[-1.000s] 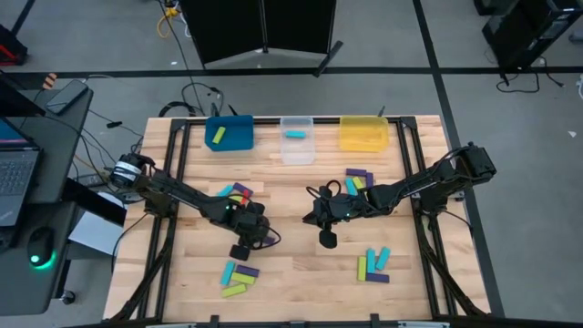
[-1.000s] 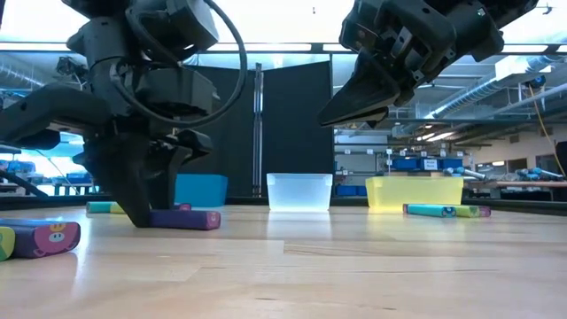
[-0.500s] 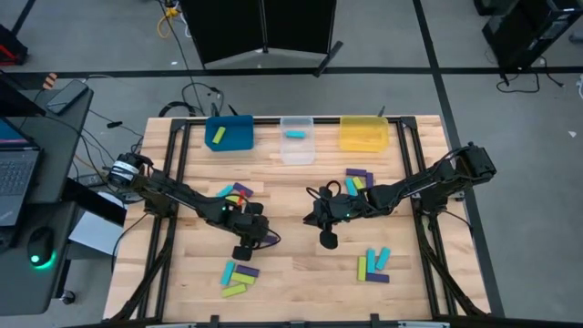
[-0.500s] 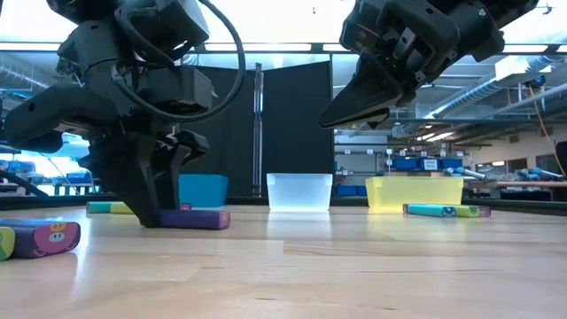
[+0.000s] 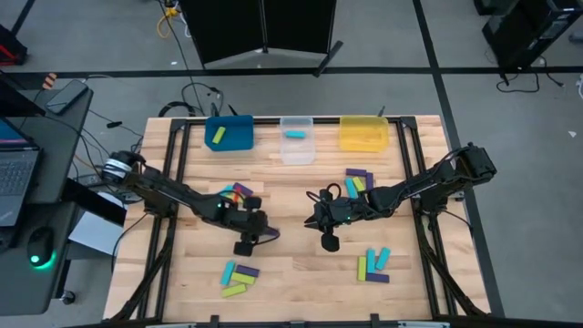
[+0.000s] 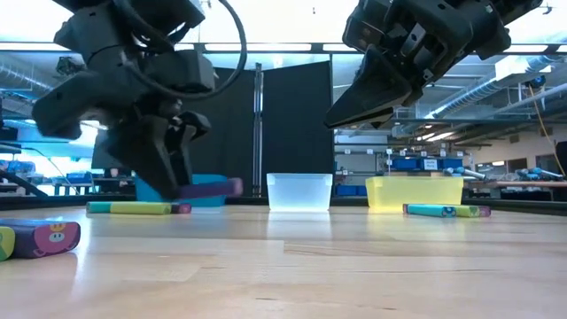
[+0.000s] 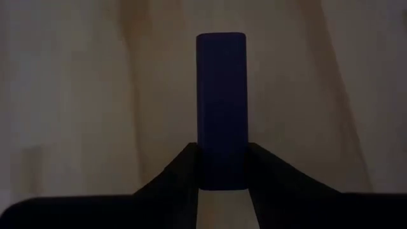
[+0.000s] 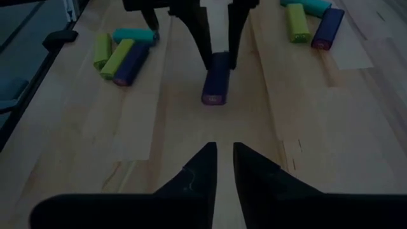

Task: Sort blocks
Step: Put the violet block into the yellow bin

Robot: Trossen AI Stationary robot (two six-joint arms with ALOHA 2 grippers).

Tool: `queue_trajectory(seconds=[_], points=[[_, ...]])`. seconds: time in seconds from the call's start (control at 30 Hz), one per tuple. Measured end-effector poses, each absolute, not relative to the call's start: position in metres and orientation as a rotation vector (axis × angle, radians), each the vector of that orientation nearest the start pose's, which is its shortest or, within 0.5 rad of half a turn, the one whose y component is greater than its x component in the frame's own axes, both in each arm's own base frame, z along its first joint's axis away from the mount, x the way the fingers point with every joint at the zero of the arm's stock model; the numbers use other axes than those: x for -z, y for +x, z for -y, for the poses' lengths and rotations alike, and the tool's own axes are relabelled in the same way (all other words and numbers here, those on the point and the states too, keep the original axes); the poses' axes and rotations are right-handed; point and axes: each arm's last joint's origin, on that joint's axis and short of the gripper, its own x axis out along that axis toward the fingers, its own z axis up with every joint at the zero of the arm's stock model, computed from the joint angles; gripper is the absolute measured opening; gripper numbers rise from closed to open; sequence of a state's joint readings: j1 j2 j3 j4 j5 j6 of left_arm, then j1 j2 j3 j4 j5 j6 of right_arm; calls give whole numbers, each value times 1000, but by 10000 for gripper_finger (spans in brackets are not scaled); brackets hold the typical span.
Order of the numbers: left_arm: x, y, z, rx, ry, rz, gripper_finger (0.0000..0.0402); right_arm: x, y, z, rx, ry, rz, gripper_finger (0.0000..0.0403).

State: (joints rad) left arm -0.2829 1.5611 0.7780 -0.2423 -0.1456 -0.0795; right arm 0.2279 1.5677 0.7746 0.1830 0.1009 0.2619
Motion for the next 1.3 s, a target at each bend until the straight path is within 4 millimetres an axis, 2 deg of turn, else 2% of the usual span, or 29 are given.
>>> queue_trajectory(seconds=[0.33, 0.47, 0.67, 0.83, 1.07, 1.3], points=[[-162, 278, 73, 74, 157, -927, 108, -185, 309, -70, -30, 197, -593, 90], [-167, 286, 69, 107, 124, -851, 108, -192, 311, -78, -12, 107, -560, 115], [-177, 299, 58, 295, -100, -736, 108, -206, 312, -96, 6, -143, -499, 155], [-187, 306, 46, 418, -286, -656, 108, -216, 311, -115, -29, -362, -461, 173], [-200, 314, 28, 496, -466, -550, 108, -228, 312, -124, -64, -431, -461, 174], [-202, 315, 22, 499, -502, -542, 107, -235, 316, -123, -57, -437, -454, 171]])
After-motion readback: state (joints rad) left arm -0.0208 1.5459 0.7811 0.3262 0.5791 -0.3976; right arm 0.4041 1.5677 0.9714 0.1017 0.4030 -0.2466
